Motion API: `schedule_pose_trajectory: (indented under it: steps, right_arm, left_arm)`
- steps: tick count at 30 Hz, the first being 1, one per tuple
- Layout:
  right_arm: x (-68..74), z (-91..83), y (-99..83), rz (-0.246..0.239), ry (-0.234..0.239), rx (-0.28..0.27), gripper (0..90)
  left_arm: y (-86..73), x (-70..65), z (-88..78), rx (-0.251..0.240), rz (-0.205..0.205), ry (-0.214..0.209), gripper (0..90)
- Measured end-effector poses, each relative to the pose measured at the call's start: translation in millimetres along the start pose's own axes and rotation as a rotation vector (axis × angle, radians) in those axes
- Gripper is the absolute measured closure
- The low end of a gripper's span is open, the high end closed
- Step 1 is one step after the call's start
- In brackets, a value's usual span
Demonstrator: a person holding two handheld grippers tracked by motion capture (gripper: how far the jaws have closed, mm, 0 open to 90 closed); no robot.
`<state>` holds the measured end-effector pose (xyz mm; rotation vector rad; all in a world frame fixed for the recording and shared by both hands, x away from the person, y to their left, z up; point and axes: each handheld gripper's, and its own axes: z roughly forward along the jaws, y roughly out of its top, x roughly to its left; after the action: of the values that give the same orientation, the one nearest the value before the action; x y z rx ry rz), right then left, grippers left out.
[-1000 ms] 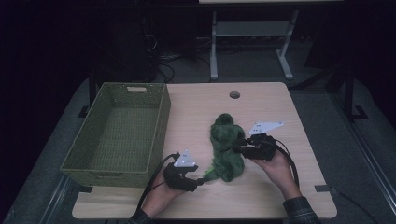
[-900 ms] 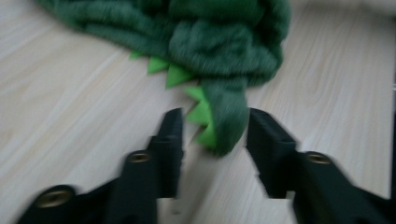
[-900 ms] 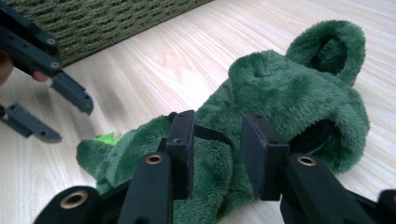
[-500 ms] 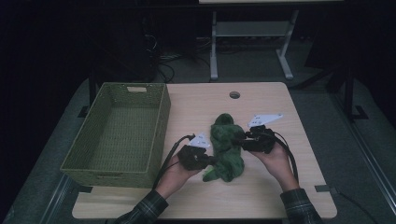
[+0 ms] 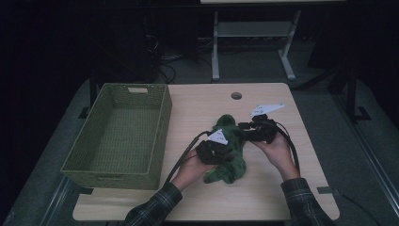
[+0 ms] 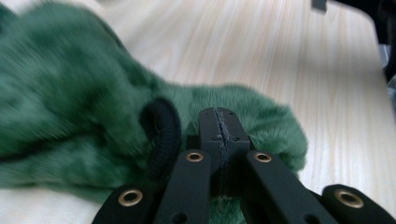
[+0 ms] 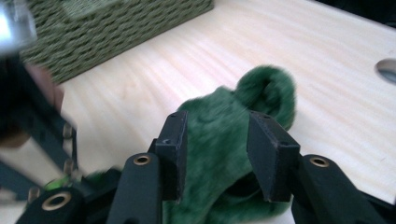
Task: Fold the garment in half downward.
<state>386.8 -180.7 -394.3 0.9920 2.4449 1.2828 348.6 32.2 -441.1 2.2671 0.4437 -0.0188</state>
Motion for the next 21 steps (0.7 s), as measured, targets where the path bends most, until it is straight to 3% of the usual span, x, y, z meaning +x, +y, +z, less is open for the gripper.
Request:
schedule_pose_trajectory:
  steps: [8,14,21]
  right_arm:
    - [-14.5,16.4,14.4,0.014,-0.019,0.012,53.1]
    - [-26.3,34.5,25.7,0.021,-0.045,0.028,51.7]
    - [-44.4,63.3,34.9,0.048,-0.068,0.091,51.6]
  left_arm:
    - [-12.9,3.9,6.5,0.026,-0.01,-0.002,89.8]
    - [-16.7,2.7,8.2,0.012,-0.021,-0.007,89.9]
    - [-17.1,3.1,8.1,0.014,-0.026,-0.01,89.9]
